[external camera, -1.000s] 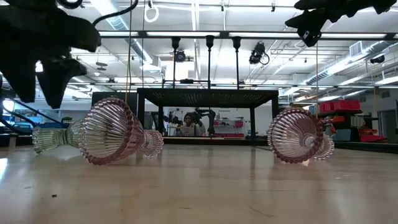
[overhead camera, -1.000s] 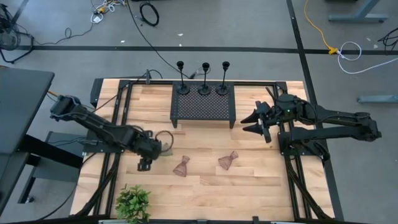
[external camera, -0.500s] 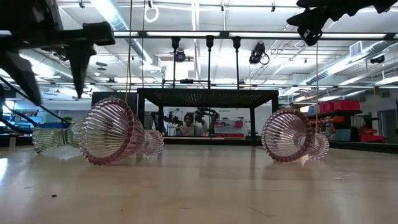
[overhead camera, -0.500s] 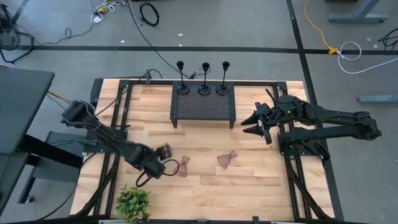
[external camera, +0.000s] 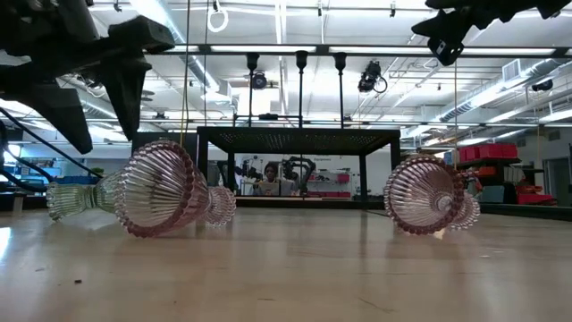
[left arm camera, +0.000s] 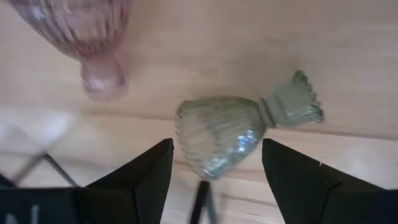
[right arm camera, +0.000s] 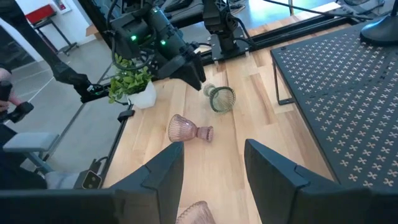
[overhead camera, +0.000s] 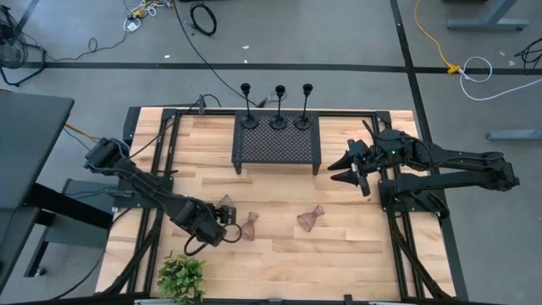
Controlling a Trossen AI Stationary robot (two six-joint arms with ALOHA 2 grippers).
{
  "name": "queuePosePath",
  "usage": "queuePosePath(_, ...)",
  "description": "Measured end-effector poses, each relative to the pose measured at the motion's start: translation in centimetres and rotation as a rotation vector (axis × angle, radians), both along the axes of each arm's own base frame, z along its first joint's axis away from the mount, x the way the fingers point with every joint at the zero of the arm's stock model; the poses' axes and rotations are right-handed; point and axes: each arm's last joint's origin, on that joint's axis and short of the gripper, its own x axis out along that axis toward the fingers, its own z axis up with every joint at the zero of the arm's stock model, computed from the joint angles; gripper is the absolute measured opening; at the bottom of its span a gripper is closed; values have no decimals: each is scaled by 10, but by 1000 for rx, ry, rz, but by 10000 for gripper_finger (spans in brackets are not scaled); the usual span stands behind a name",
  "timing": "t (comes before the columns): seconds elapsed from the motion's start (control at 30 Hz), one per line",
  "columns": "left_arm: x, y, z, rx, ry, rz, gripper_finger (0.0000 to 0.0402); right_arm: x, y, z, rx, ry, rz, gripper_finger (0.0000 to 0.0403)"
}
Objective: Pick & Place candle stick holders
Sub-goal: Put the green glass candle holder on the shelf
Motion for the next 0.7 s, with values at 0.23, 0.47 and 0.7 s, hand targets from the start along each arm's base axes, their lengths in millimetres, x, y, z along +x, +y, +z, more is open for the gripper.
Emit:
queuePosePath(0.23, 7, -8, 2, -44, -98, -24, 248, 0, 0, 0, 21, -1, -8, 168)
queuePosePath(0.47, 4, -17, -1, -98, -41, -112, 248, 0, -2, 0, 60, 9, -80, 168)
queuePosePath(0.7, 0, -7, -13, -13, 154, -166, 248, 2, -1, 5, 70, -38, -93, 168)
